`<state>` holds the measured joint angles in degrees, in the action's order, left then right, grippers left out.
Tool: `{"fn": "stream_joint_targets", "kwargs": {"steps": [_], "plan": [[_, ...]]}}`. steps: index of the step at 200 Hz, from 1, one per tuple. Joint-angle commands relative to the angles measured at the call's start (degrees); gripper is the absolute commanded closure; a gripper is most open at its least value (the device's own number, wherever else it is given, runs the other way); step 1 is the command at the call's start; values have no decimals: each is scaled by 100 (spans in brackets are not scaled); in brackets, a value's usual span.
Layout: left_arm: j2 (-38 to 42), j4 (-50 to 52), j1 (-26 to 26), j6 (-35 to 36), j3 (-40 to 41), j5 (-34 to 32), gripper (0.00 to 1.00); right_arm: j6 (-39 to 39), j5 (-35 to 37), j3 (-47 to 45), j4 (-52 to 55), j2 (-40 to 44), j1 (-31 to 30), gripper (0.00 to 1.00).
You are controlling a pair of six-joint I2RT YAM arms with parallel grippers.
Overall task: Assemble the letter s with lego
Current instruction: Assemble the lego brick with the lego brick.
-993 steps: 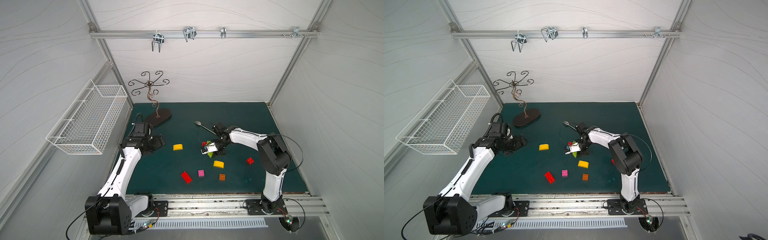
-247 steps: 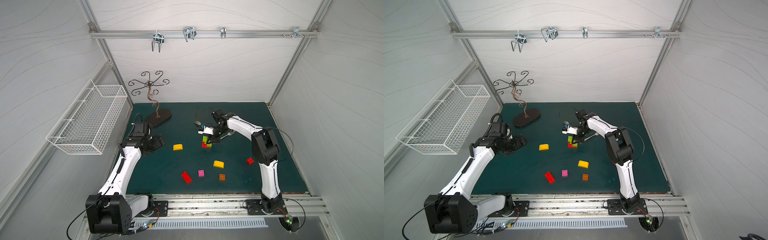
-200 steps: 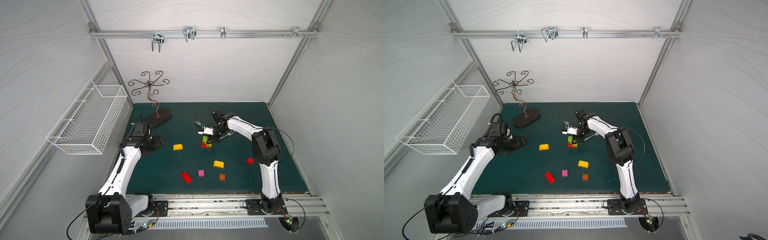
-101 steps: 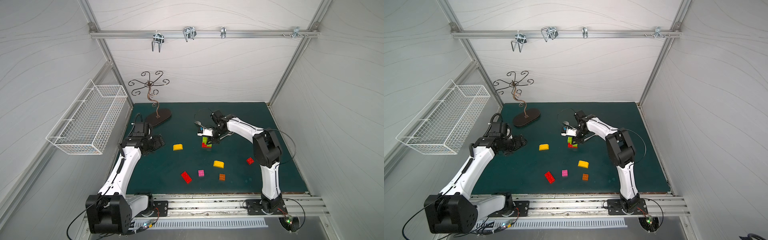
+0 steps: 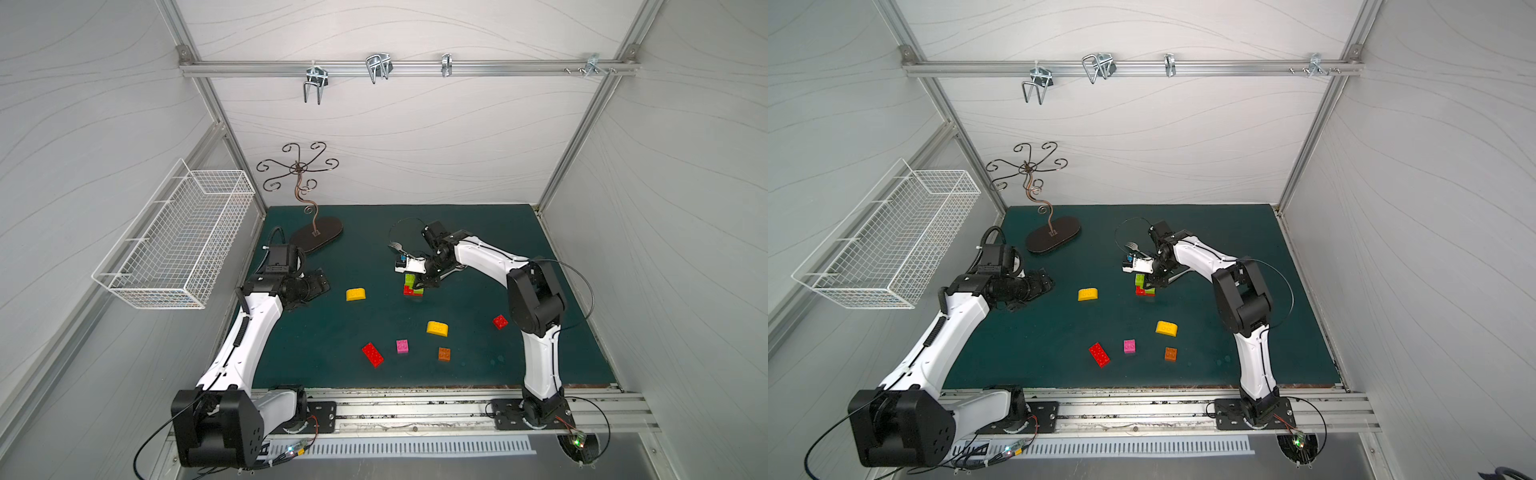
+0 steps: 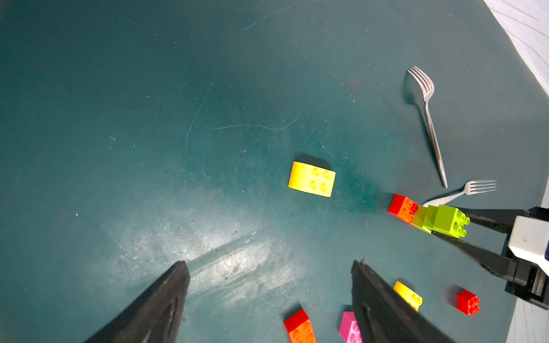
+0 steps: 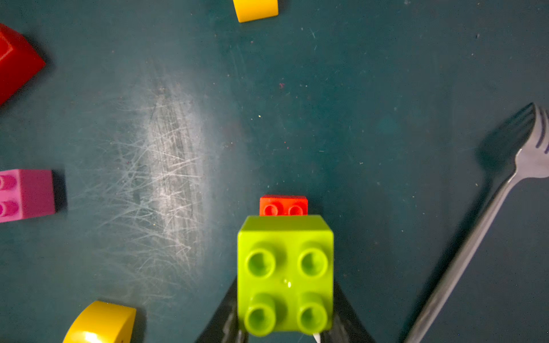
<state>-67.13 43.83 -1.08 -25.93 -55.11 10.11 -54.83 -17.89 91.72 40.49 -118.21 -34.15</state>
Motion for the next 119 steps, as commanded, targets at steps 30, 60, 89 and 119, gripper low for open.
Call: {"fn": "stream_joint_targets", "kwargs": {"steps": [30,60,89,119], "plan": [[38,-112,-39,1,0,5,12,25,597,-68,296,-451,-7,91],[39,-113,-39,1,-8,-7,12,34,603,-198,263,-387,-29,92],[48,-103,-50,1,-8,-12,12,38,596,-554,67,-190,-49,92],[51,-103,-59,1,-8,-12,12,12,629,-734,-56,-87,-83,92]]}}
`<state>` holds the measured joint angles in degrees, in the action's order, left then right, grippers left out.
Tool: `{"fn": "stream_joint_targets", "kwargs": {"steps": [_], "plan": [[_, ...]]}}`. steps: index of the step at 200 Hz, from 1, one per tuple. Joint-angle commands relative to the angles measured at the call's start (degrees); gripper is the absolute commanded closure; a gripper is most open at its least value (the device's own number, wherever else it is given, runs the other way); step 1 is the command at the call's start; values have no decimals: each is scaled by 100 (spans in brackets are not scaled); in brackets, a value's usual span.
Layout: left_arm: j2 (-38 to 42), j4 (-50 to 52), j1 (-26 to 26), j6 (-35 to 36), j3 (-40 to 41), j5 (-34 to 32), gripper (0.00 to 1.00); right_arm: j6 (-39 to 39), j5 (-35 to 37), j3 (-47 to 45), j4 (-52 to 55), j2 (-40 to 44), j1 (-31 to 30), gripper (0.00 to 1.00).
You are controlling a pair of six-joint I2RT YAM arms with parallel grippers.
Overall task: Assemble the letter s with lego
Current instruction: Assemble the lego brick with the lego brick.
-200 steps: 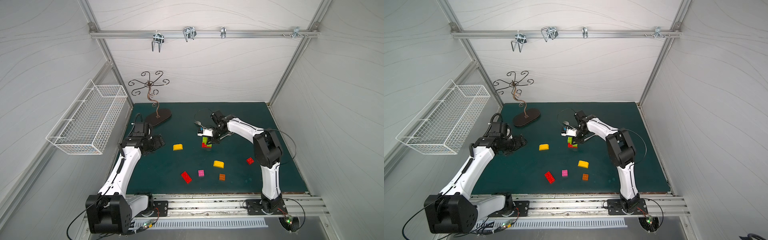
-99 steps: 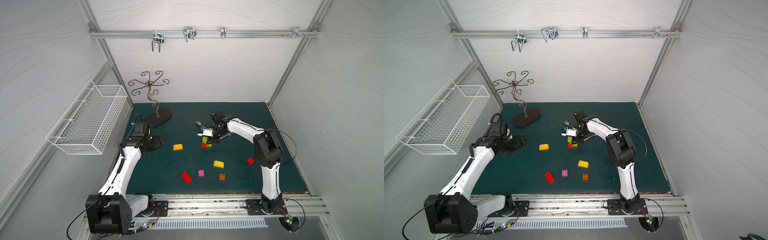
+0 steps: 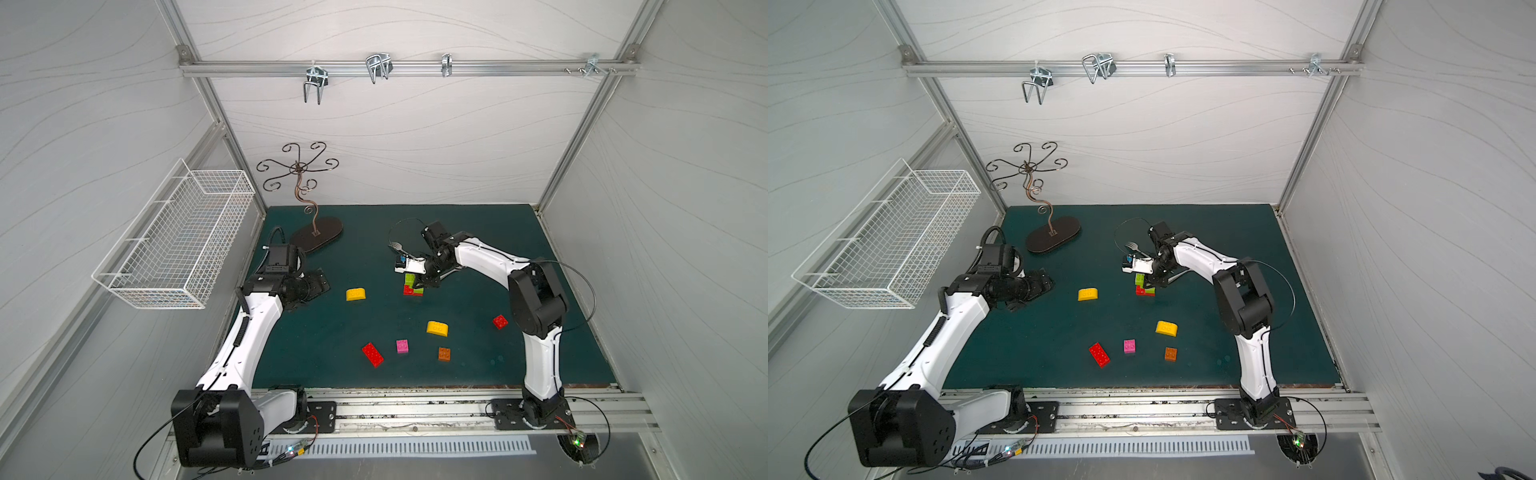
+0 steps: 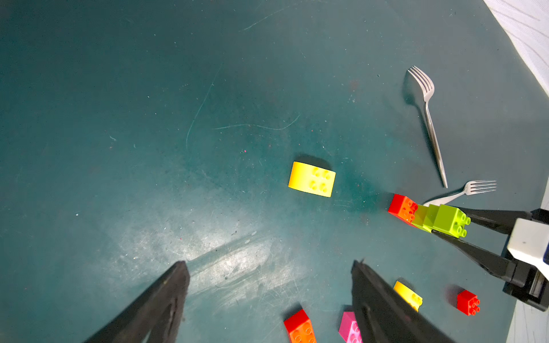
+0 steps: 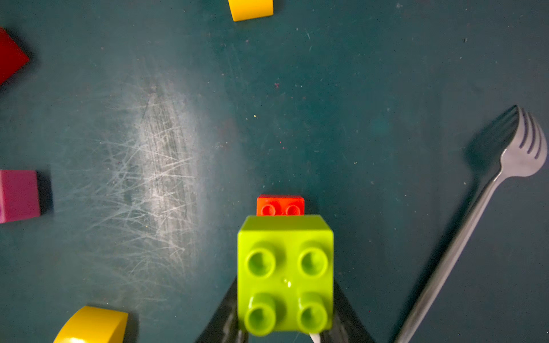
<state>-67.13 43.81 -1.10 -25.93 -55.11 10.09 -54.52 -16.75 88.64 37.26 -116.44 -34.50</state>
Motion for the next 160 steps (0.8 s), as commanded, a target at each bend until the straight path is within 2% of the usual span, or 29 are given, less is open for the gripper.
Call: {"fn": "stream_joint_targets", "kwargs": {"steps": [1,51,92,160], "plan": [[51,-101,-57,1,-8,-13,12,-21,520,-426,262,-264,-48,92],[56,-101,-57,1,-2,-24,12,-98,547,-431,211,-170,-48,94],[49,-101,-57,-2,-4,-29,12,-279,267,-297,690,-73,-57,95],[42,-101,-63,1,-9,-33,12,-196,321,-60,740,-333,-100,96]]}}
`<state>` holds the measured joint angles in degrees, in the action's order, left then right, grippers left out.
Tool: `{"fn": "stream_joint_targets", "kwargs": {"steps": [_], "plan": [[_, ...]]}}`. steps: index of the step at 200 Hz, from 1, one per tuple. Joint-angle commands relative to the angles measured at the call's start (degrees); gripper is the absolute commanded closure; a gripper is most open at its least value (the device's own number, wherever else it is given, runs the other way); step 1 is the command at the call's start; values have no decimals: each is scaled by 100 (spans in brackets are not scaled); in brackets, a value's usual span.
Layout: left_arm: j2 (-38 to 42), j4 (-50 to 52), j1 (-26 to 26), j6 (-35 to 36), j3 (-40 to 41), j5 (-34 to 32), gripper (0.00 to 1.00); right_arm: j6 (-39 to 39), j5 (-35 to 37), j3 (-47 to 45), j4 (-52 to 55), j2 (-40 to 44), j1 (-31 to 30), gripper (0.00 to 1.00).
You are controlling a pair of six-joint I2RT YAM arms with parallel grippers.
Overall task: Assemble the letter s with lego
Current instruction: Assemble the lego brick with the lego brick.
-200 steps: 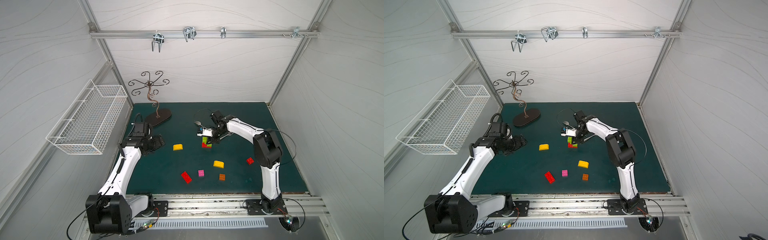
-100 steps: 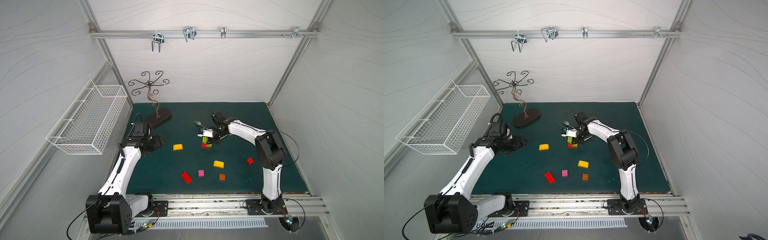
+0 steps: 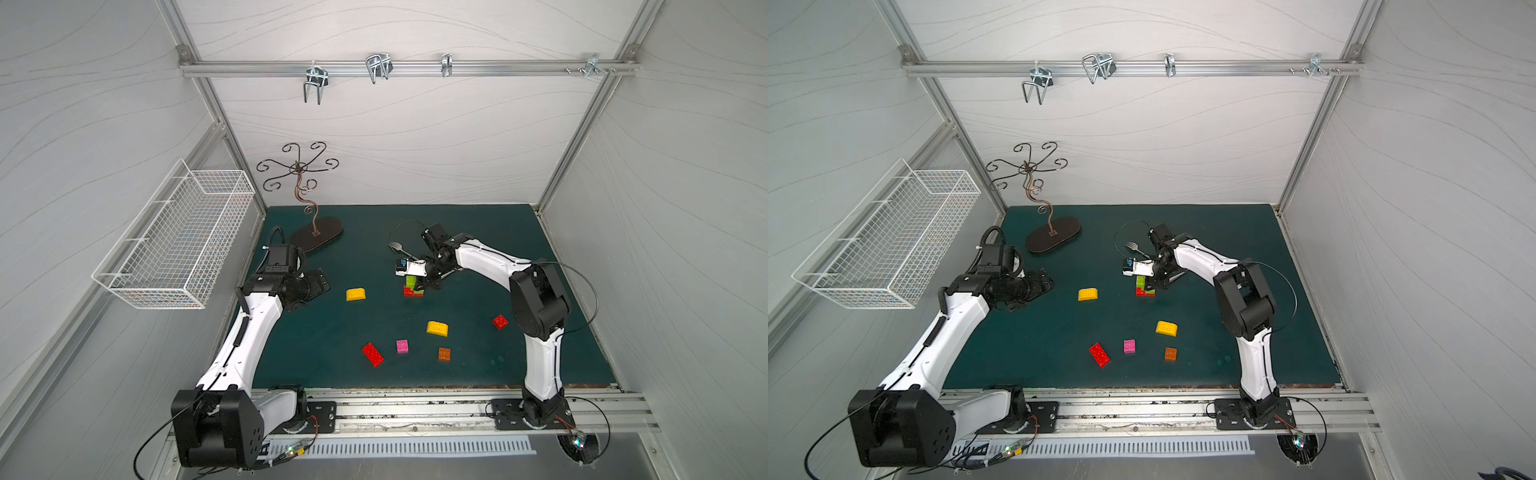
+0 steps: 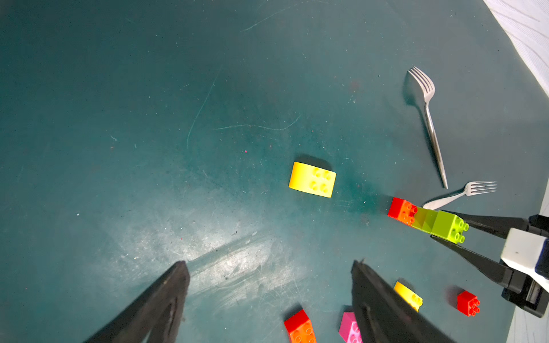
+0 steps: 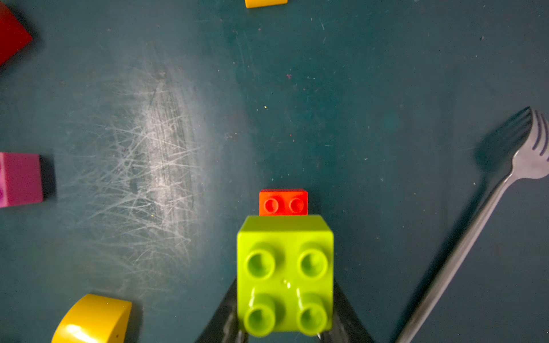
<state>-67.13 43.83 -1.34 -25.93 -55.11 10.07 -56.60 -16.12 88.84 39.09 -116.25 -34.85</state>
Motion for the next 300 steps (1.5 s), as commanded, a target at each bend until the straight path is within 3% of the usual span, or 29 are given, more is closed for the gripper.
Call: {"fn": "stream_joint_targets", "kwargs": {"steps": [1,78,150,200,226,264,300], "plan": [[38,-108,-40,1,-9,-26,12,10,267,-74,556,-354,-70,96],[38,-103,-50,1,-8,-13,12,-127,300,53,534,-693,-156,98],[38,-103,-68,-6,-3,-22,12,-351,-11,-645,78,-352,90,100],[35,-102,-77,0,0,-39,12,-374,-122,-530,166,-316,148,99],[36,-98,-74,-1,-4,-46,12,-345,-163,-474,202,-300,169,91],[50,-98,-72,-6,-2,-37,12,-279,-298,-352,277,-253,189,67],[56,-102,-77,1,0,-41,12,-164,-408,-166,369,-240,220,57]]}}
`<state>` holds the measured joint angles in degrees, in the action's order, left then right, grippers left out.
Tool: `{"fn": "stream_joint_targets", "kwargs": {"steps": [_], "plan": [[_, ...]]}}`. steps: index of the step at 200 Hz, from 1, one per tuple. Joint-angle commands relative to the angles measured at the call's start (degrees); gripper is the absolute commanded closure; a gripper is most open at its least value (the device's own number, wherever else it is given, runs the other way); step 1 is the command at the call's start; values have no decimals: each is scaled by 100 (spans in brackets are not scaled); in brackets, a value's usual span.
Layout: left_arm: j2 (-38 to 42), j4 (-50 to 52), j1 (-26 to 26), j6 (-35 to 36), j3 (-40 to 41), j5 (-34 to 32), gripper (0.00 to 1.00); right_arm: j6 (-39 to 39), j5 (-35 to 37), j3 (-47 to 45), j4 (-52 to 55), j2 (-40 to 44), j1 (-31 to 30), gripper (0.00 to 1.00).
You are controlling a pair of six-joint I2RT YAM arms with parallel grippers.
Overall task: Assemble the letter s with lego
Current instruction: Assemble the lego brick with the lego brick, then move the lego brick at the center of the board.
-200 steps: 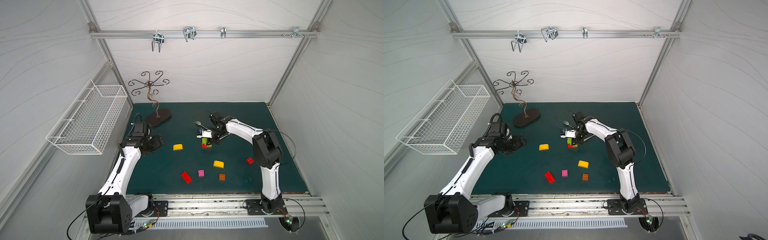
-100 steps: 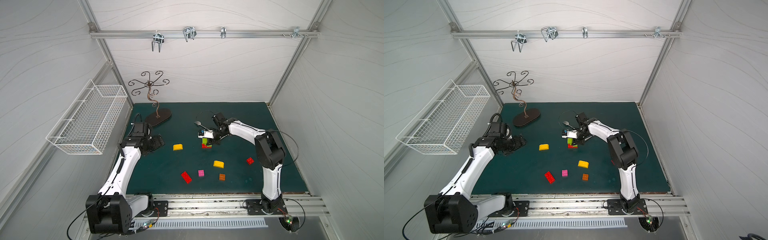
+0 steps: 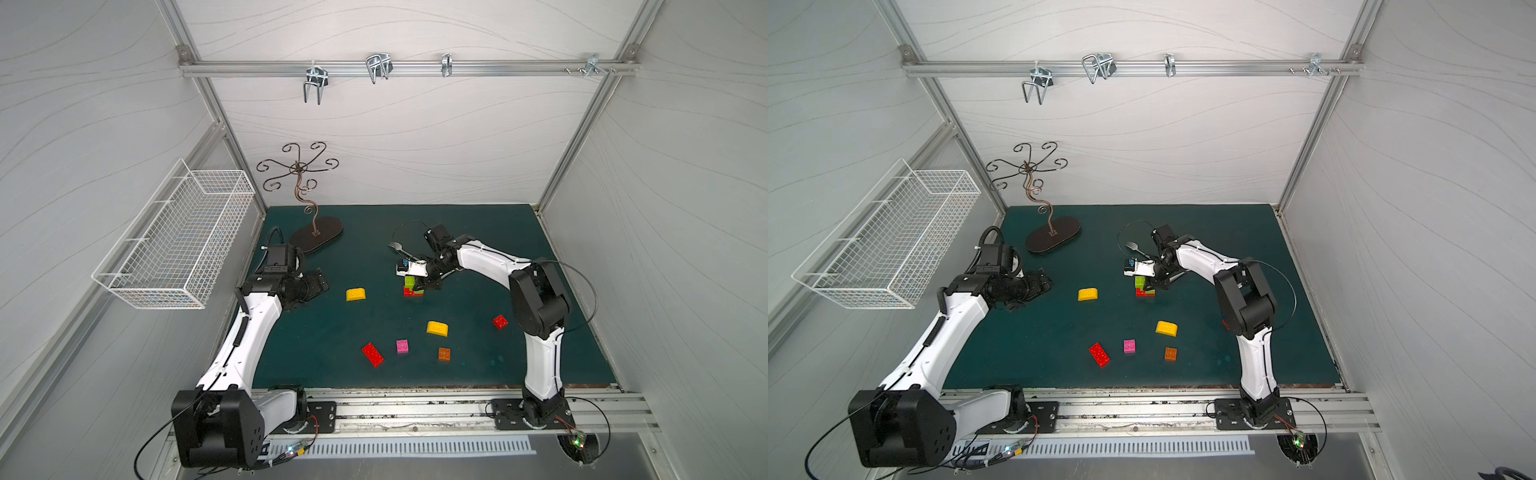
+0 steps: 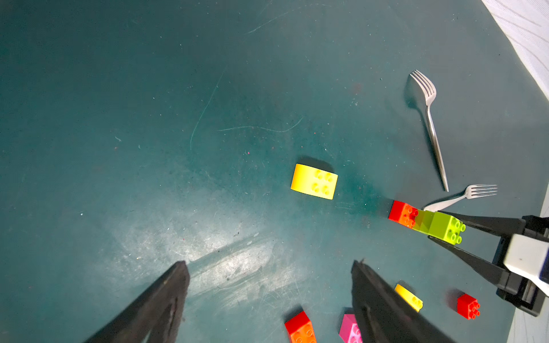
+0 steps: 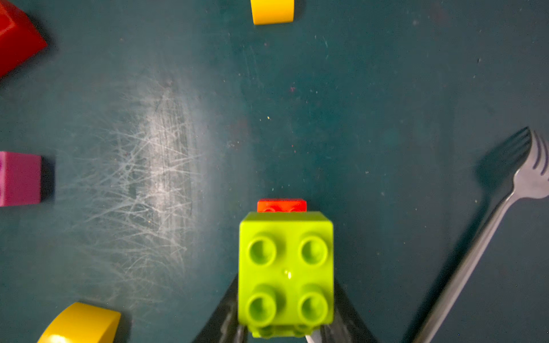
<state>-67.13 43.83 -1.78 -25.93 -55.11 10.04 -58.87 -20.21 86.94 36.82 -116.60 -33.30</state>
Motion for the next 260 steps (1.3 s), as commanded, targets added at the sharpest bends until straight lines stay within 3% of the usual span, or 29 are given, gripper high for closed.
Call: {"fn": "stream_joint_targets", "kwargs": {"steps": [1,70,89,141,160,206,231,260], "plan": [[54,-103,-33,1,0,-38,12,66,0,29,602,-201,71,57],[62,-103,-41,-8,1,-37,12,227,-177,86,588,-63,133,45],[68,-103,-41,-8,-1,-36,11,376,-175,99,547,44,212,34],[102,-136,-50,-26,18,-20,11,744,-162,-119,412,862,571,25],[95,-169,-50,-39,44,-21,11,910,-6,-581,369,1495,580,25],[-63,-277,-47,-87,62,235,12,1578,720,-2734,-296,3179,200,24],[-118,-305,-50,-105,88,360,13,1916,1013,-3579,-517,3580,-131,24],[-124,-314,-50,-105,102,371,13,2161,1217,-3961,-473,3689,-271,25]]}}
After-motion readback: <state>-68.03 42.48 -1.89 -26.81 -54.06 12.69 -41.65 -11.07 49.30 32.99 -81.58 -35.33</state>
